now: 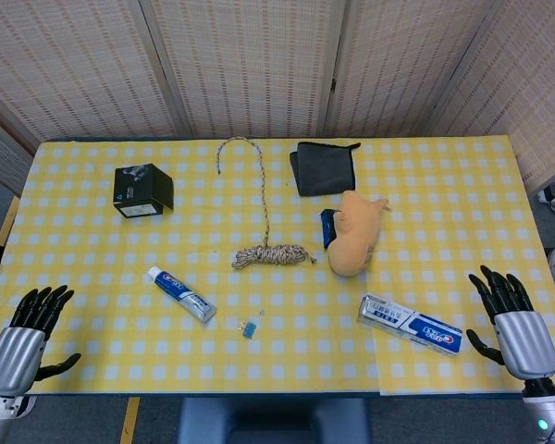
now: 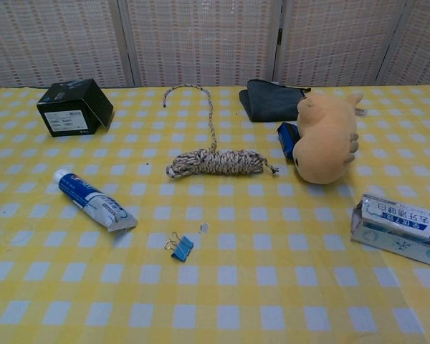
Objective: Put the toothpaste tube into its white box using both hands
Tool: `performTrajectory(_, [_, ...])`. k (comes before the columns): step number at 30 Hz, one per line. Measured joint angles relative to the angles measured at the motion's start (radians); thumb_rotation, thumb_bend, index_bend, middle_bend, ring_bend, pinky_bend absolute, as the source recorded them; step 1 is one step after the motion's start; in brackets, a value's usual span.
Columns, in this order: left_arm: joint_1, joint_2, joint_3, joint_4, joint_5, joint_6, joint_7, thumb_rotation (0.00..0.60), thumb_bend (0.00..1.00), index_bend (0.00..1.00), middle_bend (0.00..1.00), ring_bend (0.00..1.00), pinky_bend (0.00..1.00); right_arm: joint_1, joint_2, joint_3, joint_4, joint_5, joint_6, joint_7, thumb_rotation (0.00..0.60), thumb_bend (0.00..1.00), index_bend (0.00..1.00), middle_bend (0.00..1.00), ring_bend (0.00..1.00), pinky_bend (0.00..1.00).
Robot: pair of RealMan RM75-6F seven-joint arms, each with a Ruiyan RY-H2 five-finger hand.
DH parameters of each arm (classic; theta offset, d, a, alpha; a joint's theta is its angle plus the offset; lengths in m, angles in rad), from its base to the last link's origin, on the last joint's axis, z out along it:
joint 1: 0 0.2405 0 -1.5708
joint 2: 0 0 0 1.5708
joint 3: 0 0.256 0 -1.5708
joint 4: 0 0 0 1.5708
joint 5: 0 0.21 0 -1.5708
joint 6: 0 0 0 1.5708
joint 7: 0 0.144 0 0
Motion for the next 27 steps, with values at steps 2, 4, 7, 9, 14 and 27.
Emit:
performTrajectory(2, [-0.001,0.000,0.002,0.000,0.004,-0.002,0.003,0.600,0.17,0.10,0.09,0.01,0.00,0.002,0.005,-0.002,-0.005,0.001,-0.008,0.002,0.600,0.32,0.00,0.00,0.00,0.00])
performTrajectory(4, [-0.003,-0.002,0.005,-0.001,0.014,-0.004,0.009,0.600,0.17,0.11,0.09,0.01,0.00,0.002,0.011,-0.003,-0.010,-0.001,-0.007,0.007,0.600,0.32,0.00,0.00,0.00,0.00])
performTrajectory(7, [-0.013,-0.005,0.009,-0.002,0.038,-0.010,0.017,0.600,0.17,0.10,0.10,0.03,0.02,0.000,0.013,-0.003,-0.013,-0.010,0.002,0.012,0.600,0.32,0.00,0.00,0.00,0.00])
performTrajectory(9, [-0.031,-0.005,0.010,-0.007,0.060,-0.025,0.027,0.600,0.17,0.04,0.14,0.07,0.10,0.000,0.015,-0.008,-0.013,-0.019,0.002,0.013,0.600,0.32,0.00,0.00,0.00,0.00])
performTrajectory(14, [-0.089,-0.002,-0.012,-0.019,0.079,-0.073,0.079,0.600,0.17,0.04,0.44,0.42,0.51,0.001,0.018,-0.017,-0.015,-0.030,-0.006,-0.005,0.600,0.32,0.00,0.00,0.00,0.00])
performTrajectory(27, [-0.240,-0.028,-0.049,-0.045,0.076,-0.302,0.186,0.600,0.17,0.24,1.00,1.00,1.00,0.012,-0.002,-0.015,-0.025,-0.015,-0.038,-0.036,0.600,0.32,0.00,0.00,0.00,0.00])
